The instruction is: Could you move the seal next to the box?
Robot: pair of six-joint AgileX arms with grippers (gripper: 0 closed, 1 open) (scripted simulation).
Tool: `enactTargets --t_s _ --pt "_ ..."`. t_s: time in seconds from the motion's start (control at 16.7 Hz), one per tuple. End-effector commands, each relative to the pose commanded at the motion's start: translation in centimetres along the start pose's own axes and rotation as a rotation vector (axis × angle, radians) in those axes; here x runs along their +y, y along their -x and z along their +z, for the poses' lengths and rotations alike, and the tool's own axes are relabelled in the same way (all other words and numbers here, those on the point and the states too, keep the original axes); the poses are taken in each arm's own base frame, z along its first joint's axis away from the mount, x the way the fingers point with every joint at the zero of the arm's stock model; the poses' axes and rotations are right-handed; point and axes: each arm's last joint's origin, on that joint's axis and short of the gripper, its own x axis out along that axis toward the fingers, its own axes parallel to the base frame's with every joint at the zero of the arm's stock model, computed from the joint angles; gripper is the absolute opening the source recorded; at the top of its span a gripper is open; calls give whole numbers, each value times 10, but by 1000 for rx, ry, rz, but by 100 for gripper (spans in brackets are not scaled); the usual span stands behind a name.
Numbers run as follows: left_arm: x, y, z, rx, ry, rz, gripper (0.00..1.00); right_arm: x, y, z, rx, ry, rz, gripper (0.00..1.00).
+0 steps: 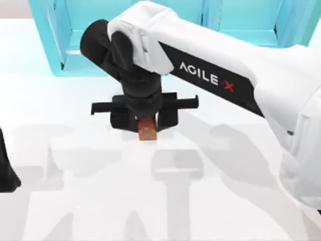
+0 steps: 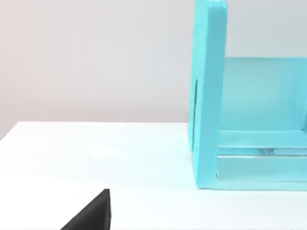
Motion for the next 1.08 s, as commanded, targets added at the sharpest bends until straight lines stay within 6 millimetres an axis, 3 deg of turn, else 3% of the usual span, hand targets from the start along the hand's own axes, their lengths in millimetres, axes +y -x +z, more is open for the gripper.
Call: enactTargets --t_s 0.3,0.48,0.78,0.96,1.08 --pt "0 0 0 0 0 0 100 -91 23 14 64 -22 -4 0" --pt "0 0 0 0 0 0 100 -135 30 -8 106 0 -28 0" --pt "0 0 0 0 0 0 100 -231 61 -51 68 -4 -11 0" --pt "0 0 0 0 0 0 100 -265 69 -66 -6 -16 15 0" --pt "0 0 0 0 0 0 100 -276 71 -69 -40 -20 38 0"
